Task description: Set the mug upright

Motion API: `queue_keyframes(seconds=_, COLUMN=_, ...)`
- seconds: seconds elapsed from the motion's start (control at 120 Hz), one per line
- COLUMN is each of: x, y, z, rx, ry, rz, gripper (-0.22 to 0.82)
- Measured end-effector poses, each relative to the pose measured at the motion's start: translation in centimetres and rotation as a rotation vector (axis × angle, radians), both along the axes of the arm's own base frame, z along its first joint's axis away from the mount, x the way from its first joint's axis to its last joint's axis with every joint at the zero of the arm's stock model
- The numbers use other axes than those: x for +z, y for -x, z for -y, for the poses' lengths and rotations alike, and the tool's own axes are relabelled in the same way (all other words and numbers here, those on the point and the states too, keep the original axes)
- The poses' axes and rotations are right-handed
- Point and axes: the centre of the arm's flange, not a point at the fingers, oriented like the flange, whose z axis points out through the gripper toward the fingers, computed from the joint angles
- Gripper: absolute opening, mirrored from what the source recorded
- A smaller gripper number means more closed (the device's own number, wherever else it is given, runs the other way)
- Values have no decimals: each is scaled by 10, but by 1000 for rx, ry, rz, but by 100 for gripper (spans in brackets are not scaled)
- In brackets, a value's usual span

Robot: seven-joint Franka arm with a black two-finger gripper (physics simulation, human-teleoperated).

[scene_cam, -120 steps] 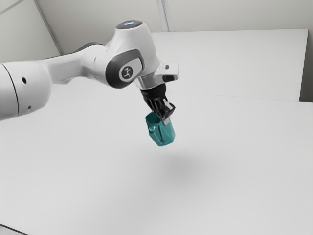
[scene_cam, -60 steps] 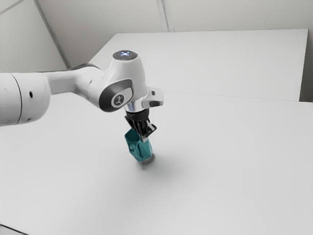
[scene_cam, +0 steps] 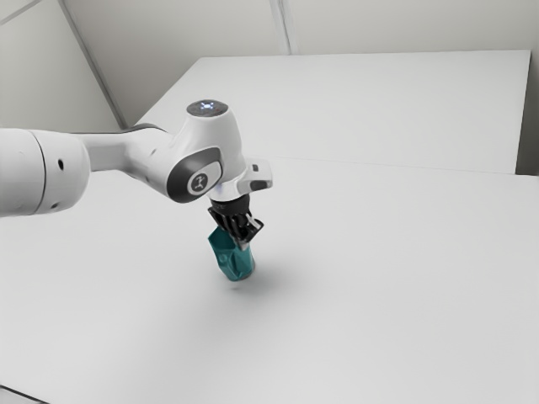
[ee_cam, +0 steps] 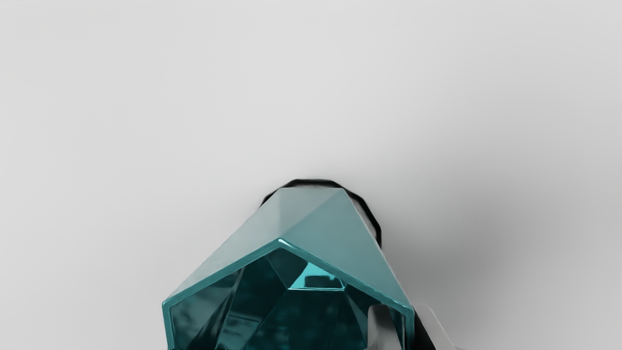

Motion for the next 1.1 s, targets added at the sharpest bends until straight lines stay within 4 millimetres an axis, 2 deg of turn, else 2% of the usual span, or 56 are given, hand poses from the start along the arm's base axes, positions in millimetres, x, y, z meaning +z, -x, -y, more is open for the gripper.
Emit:
queue_keyframes(seconds=0.133, x=4, y=-1, z=2, rx=2, ry=3, rz=13, gripper=20)
queue_keyframes(seconds=0.233, x=19, y=-1, z=2, rx=8, ry=6, rz=37, gripper=35)
queue_keyframes(seconds=0.392, x=87, y=-24, z=-1, rx=62, ry=66, rz=90, gripper=48)
queue_keyframes(seconds=0.458, x=111, y=-38, z=-18, rx=105, ry=106, rz=90, gripper=52)
queue_keyframes(seconds=0.558, x=159, y=-68, z=-54, rx=158, ry=146, rz=108, gripper=55)
queue_keyframes(seconds=0.692, x=206, y=-79, z=-68, rx=149, ry=156, rz=112, gripper=58)
queue_keyframes(seconds=0.817, x=219, y=-71, z=-71, rx=130, ry=147, rz=74, gripper=59)
queue_keyframes(seconds=1.1, x=218, y=-61, z=-73, rx=95, ry=136, rz=6, gripper=60)
